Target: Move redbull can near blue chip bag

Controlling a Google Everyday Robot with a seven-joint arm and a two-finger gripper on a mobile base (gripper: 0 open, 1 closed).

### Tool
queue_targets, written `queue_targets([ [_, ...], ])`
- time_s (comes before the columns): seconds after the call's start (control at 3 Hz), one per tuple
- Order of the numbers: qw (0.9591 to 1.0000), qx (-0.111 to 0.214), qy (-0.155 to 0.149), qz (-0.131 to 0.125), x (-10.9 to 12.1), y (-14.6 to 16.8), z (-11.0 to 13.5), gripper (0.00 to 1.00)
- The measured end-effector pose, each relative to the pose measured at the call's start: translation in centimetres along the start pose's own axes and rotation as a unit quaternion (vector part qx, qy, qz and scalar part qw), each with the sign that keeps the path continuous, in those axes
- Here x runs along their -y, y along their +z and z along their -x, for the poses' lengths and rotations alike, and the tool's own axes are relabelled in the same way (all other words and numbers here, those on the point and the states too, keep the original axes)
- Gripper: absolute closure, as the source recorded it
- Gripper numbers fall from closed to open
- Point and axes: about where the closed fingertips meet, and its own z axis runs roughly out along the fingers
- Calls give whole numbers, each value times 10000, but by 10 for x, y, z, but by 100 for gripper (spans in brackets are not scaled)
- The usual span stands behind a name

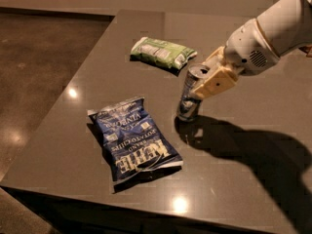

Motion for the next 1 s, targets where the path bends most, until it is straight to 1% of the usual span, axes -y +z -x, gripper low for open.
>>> queue_targets([
  [0.33,9997,-39,-216,106,-18,10,10,83],
  [0.67,9990,-161,-367,209,-30,23,9,53],
  [1.0,9986,-196,-419,273,-35,30,8,28],
])
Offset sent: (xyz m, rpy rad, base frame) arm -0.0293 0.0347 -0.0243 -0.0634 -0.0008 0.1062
